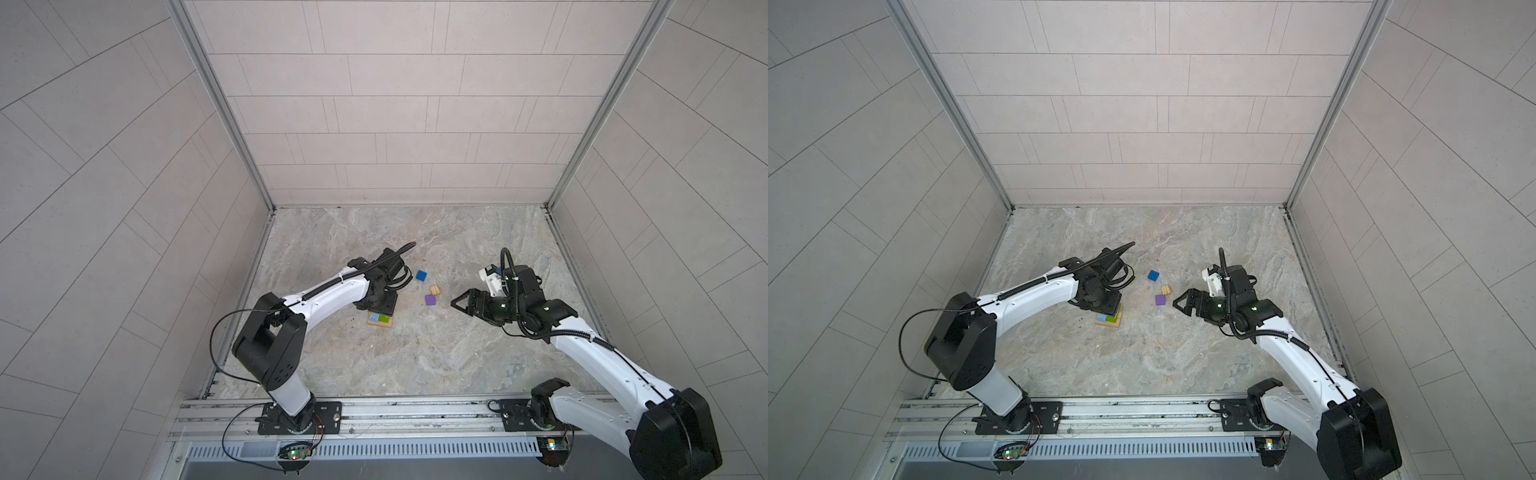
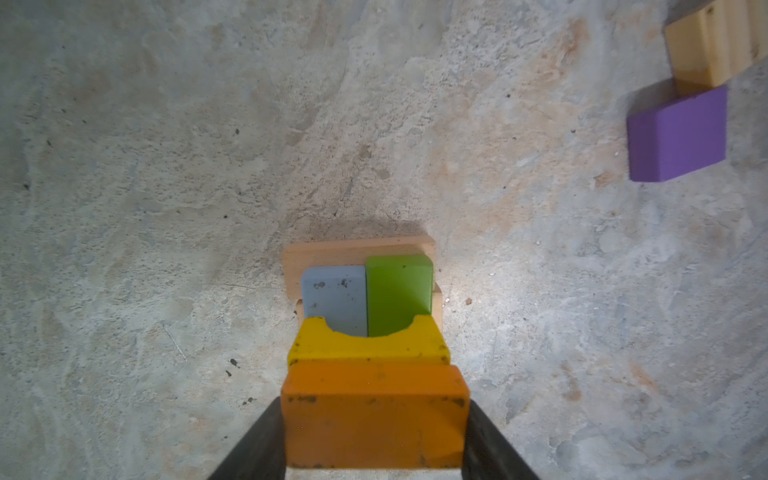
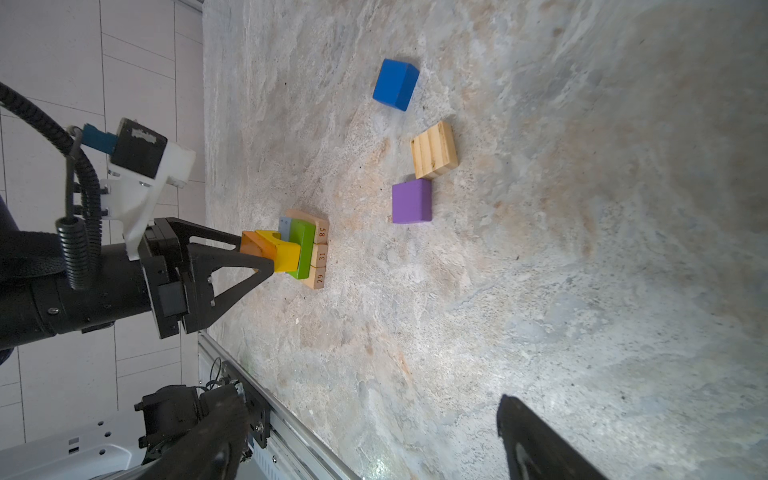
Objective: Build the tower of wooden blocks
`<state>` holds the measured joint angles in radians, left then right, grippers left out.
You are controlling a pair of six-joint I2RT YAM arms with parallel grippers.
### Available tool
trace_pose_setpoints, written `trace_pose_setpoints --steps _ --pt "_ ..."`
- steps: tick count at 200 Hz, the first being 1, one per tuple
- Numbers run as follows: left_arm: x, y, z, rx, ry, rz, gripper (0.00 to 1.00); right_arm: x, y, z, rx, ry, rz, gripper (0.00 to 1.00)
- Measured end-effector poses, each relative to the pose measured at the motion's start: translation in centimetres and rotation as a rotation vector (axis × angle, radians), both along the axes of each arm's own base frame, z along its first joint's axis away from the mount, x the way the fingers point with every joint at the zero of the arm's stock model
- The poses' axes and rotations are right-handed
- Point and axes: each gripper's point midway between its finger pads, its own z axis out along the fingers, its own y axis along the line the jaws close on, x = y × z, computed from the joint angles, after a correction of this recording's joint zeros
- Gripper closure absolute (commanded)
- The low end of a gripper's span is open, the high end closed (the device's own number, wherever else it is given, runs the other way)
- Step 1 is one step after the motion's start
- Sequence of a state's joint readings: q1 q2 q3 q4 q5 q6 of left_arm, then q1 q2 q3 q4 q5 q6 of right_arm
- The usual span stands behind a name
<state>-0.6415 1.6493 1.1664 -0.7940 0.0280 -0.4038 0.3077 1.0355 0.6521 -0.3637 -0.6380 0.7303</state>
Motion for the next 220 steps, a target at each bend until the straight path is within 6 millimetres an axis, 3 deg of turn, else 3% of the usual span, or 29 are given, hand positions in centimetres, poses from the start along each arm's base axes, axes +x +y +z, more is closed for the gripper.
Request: trace_pose_setpoints --steps 220 --pt "-0.02 0.11 -0.01 0.004 0.001 0.008 0.27 0.0 0.0 -0.07 -0.001 0.002 0.001 0.05"
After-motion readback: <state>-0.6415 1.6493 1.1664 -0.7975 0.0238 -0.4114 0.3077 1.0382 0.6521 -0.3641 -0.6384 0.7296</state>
